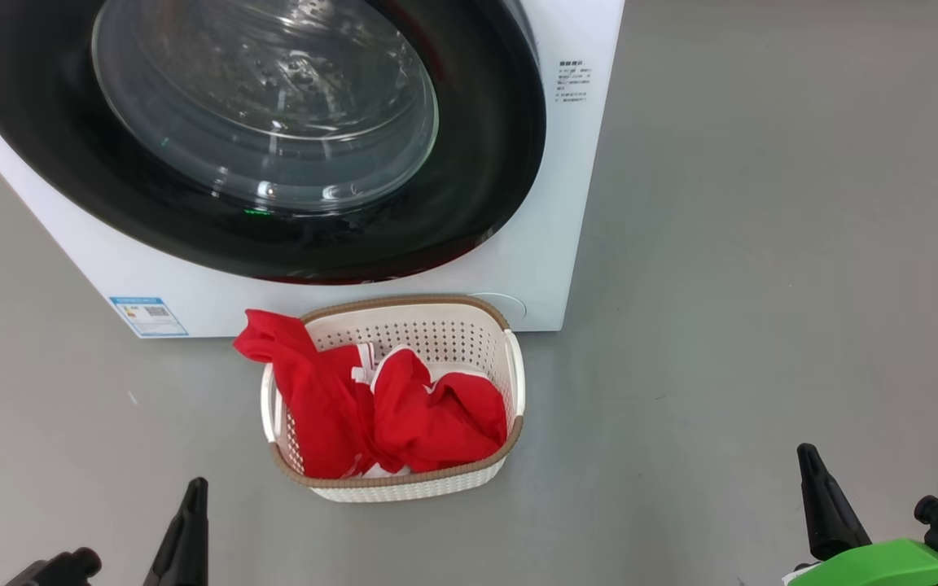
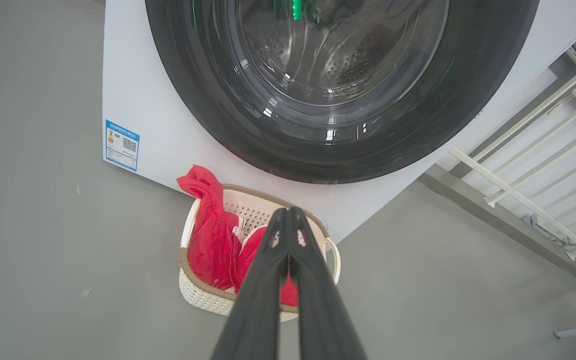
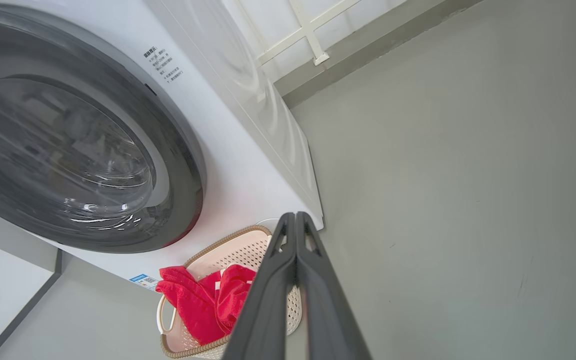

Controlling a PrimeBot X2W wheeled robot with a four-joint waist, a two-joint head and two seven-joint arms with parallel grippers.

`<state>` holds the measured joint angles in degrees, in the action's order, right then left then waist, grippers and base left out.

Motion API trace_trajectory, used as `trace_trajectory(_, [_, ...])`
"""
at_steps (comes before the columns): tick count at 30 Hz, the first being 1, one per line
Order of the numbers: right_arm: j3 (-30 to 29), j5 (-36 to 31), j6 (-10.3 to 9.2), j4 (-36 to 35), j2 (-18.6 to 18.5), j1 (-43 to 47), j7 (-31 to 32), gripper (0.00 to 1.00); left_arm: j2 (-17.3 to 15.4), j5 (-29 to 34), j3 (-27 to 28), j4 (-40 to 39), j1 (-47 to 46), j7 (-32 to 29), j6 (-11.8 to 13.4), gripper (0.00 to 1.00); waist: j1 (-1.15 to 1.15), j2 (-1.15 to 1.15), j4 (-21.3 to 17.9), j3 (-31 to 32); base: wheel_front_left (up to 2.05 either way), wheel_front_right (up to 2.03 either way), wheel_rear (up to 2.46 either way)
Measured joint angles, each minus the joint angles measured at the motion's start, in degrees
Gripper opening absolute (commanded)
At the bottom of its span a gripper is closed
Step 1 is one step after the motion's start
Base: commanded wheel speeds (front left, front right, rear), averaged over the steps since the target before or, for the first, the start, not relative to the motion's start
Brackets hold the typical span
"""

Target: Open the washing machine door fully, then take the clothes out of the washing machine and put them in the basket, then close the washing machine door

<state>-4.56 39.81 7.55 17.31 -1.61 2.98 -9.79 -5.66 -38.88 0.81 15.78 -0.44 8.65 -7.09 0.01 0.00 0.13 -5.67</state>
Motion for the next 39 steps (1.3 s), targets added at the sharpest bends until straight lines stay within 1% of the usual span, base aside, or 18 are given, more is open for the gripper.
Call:
trace_trajectory(9, [0.0,4.3,-0.01,-0.1,-0.3,-0.3,1.3,0.00,0.2,-4.9,0.2,0.0,-0.1,-1.2,0.0,0.00,0.00,0.00,0.0,0.5,0.00,0.00,0.00])
trace_trajectory(24, [0.0,13.9,-0.01,-0.4,-0.5,-1.3,3.5,0.00,0.8,-13.6,0.7,-0.1,-1.0,-3.6,0.0,0.00,0.00,0.00,0.0,1.4,0.00,0.00,0.00])
trace_trajectory(39, [-0.1,22.1,-0.01,-0.7,-0.8,-2.2,5.9,0.00,1.2,-22.4,1.2,-0.1,-1.3,-6.0,0.0,0.00,0.00,0.00,-0.1,2.3,0.00,0.00,0.00])
